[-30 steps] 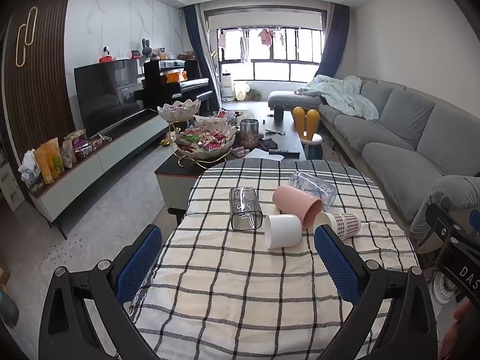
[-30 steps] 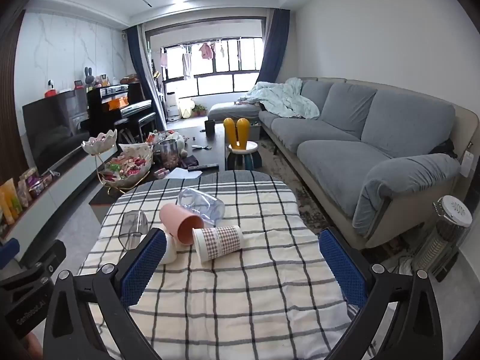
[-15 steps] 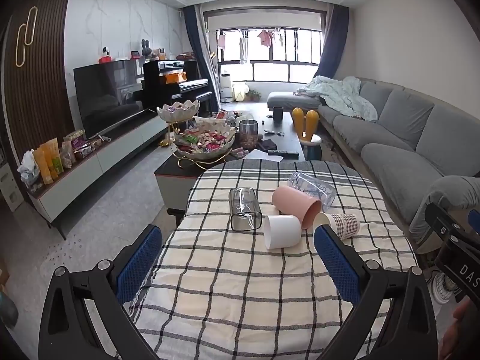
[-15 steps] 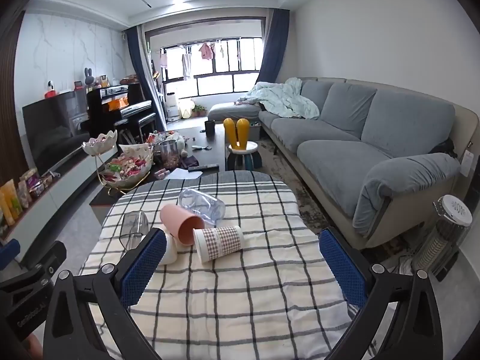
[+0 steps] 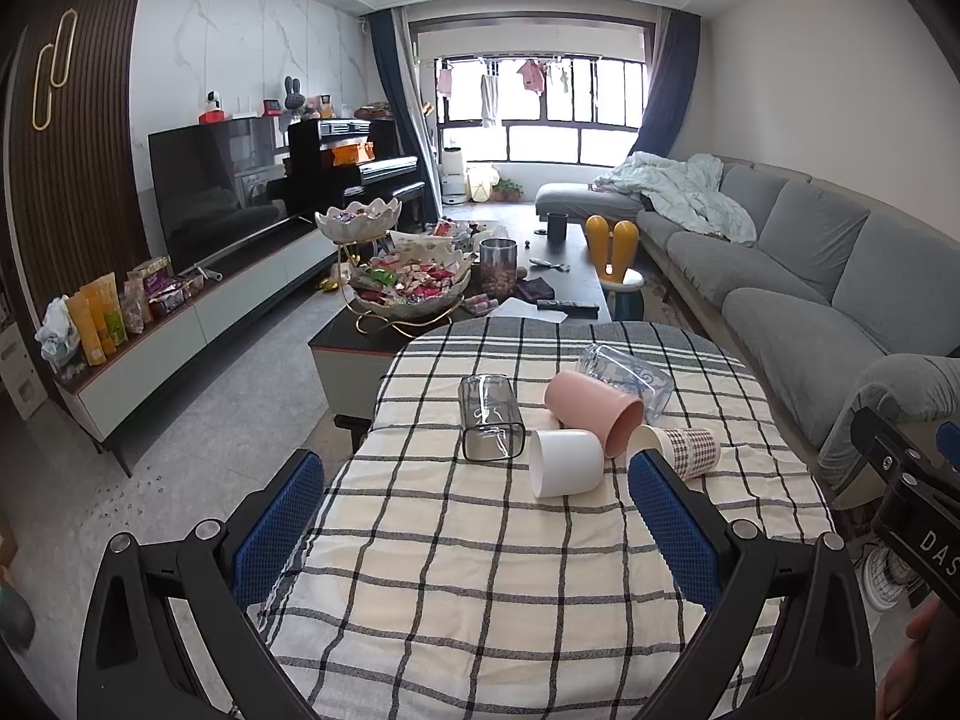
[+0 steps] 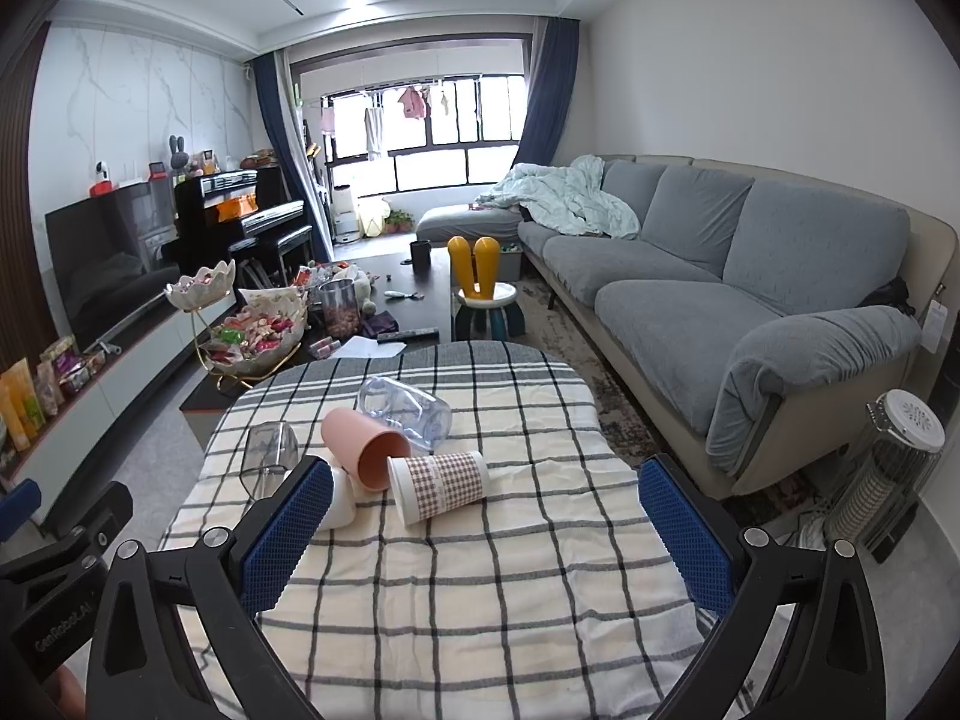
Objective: Flip cup upside down
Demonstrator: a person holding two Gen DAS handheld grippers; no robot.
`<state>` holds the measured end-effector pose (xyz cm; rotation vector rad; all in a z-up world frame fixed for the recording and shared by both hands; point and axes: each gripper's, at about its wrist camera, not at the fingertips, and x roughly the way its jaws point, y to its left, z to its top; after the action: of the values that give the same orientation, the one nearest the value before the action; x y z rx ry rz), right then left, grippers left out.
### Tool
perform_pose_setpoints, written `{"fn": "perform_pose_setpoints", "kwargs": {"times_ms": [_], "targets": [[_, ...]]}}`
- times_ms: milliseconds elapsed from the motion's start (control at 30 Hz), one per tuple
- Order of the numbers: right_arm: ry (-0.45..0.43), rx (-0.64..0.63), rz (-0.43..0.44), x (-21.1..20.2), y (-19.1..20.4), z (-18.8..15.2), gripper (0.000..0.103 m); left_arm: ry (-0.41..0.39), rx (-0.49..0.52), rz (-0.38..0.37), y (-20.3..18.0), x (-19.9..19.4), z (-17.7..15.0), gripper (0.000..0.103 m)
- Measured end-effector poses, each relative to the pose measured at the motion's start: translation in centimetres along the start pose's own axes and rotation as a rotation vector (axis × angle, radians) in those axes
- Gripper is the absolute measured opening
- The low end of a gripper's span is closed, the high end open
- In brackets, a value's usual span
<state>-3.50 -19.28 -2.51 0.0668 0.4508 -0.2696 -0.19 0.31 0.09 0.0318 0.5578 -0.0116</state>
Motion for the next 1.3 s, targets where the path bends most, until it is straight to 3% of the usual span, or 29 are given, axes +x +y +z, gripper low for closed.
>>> {"fn": "perform_pose_setpoints", "kwargs": {"times_ms": [1300], "targets": [[0.003, 0.0, 0.0, -0.02, 0.11, 0.07, 0.102, 0.007, -0.002, -0.009, -0.27, 0.54, -0.42, 0.103]]}}
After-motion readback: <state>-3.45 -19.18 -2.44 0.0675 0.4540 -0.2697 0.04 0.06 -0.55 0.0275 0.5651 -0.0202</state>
